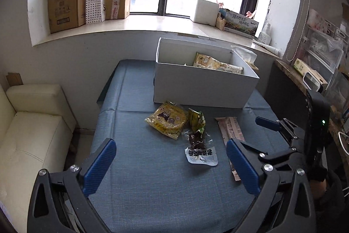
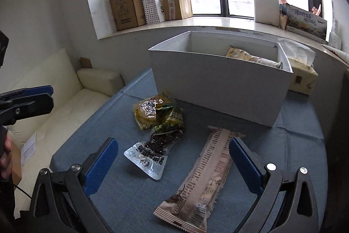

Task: Organize snacks
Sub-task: 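Grasp the green garlic snack bag with the right tool while the left tool grasps the round yellow cookie pack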

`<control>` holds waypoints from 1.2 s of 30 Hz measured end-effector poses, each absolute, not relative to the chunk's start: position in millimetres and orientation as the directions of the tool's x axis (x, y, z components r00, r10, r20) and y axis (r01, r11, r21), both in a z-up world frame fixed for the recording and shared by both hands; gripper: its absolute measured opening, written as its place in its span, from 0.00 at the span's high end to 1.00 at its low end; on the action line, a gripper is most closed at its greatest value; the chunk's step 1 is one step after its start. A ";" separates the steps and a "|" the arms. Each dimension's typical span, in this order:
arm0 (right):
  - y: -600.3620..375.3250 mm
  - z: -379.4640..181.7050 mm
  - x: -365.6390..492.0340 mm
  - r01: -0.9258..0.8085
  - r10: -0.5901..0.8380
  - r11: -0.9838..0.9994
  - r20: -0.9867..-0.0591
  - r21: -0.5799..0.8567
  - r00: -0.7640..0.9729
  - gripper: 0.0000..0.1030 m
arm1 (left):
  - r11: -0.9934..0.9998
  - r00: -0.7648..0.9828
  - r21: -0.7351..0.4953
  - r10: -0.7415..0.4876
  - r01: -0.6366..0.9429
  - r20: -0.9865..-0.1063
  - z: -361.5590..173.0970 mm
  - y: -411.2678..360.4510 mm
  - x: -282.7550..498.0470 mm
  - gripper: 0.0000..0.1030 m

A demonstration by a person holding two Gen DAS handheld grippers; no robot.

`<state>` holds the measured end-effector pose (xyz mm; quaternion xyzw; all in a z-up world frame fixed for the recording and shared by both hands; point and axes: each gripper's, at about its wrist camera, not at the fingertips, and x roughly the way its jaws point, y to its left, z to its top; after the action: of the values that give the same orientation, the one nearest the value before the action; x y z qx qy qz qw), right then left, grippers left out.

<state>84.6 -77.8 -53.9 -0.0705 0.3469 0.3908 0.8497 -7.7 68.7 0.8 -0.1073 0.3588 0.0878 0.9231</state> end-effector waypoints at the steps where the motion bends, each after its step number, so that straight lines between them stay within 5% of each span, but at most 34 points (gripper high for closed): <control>1: -71.0 -56.0 90.3 -0.716 0.619 0.680 -0.648 0.158 0.445 0.00 | 0.961 0.730 -0.129 0.094 -0.244 -0.676 1.2 69.3 -10.5 0.00; 10: -17.1 -87.3 142.9 -0.729 0.617 0.643 -0.723 0.235 0.311 0.03 | 0.952 0.733 -0.140 0.112 -0.273 -0.671 -4.5 81.8 -19.1 0.00; 11: -13.7 -92.3 148.1 -0.721 0.605 0.651 -0.736 0.237 0.304 0.06 | 0.950 0.736 -0.143 0.115 -0.278 -0.667 -4.9 83.1 -20.0 0.00; 13: -7.5 -101.9 155.8 -0.709 0.587 0.661 -0.759 0.246 0.283 0.32 | 0.948 0.748 -0.153 0.114 -0.279 -0.654 -6.1 84.9 -22.1 0.00; 15: -1.4 -110.8 161.8 -0.704 0.572 0.663 -0.780 0.255 0.255 0.43 | 0.947 0.746 -0.159 0.110 -0.279 -0.657 -9.5 86.1 -21.9 0.00; 25: -8.7 -108.8 162.1 -0.704 0.588 0.662 -0.760 0.258 0.275 0.69 | 0.958 0.722 -0.178 0.041 -0.225 -0.690 -18.7 79.9 -14.7 0.00; 36: -80.1 -38.5 111.9 -0.722 0.733 0.608 -0.583 0.331 0.350 0.70 | 0.982 0.620 -0.079 0.045 -0.171 -0.783 -52.5 83.2 62.3 0.00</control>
<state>111.9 -80.1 -38.5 0.0081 0.3589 0.4427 0.8217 62.3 83.2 -52.5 -0.0728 0.4316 0.0602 0.8971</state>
